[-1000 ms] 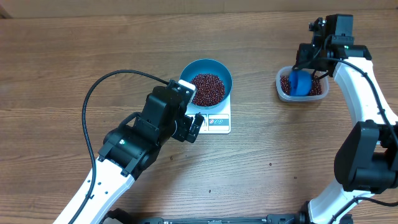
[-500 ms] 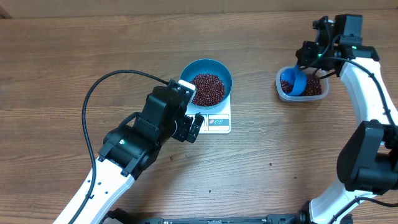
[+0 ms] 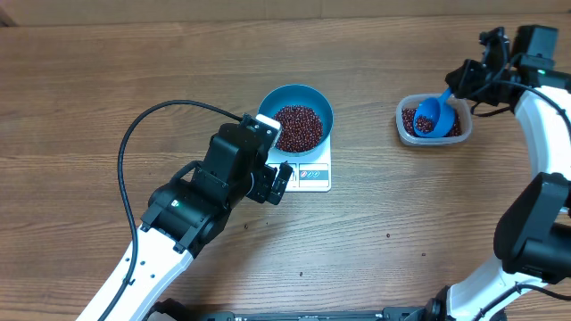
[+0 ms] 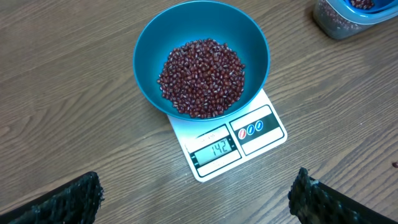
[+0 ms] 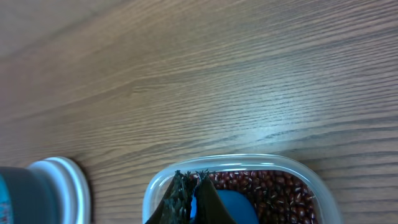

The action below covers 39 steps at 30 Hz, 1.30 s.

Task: Scoop item into bowl and weigh 150g on scale
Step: 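Dip the blue scoop into the tub beans with the right gripper, then lift the scoop and carry it over the teal bowl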

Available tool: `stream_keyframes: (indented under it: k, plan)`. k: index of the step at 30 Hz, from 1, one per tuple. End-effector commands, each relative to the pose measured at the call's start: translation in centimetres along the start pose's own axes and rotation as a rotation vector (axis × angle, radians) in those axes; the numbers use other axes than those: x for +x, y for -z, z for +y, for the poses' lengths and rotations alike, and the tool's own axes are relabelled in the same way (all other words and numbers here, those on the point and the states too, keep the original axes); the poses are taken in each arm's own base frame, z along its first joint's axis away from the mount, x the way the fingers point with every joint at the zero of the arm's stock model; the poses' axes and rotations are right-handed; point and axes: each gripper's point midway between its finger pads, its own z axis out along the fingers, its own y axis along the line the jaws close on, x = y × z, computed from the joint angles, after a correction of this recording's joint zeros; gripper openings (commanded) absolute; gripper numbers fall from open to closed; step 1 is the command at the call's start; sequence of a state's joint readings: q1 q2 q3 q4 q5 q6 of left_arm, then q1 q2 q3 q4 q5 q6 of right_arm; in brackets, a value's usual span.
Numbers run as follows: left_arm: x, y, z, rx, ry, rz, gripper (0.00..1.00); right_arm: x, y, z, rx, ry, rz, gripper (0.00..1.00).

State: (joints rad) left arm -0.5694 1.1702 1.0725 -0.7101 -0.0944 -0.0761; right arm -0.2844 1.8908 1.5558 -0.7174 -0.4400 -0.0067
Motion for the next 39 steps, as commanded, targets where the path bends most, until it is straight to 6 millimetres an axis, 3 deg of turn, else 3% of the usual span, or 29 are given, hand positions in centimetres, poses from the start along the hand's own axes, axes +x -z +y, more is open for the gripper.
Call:
stream_keyframes:
  k: [1,11,19,32,39]
  plan:
    - [0.2,-0.4,0.1,-0.01,0.005,0.009,1.0,-2.6,3.3,1.9,-0.114,0.015,-0.086,0.04]
    - [0.2,-0.4,0.1,-0.01,0.005,0.009,0.99,-3.0,5.1,1.2,-0.223,-0.03,-0.109,0.04]
    - [0.2,-0.4,0.1,-0.01,0.005,0.009,0.99,-3.6,6.5,2.5,-0.345,-0.028,-0.128,0.04]
    - [0.2,-0.4,0.1,-0.01,0.005,0.009,1.0,-5.4,10.0,7.5,-0.456,0.066,-0.175,0.04]
    - [0.2,-0.4,0.1,-0.01,0.005,0.009,0.99,-5.3,11.0,11.8,-0.499,0.147,-0.176,0.04]
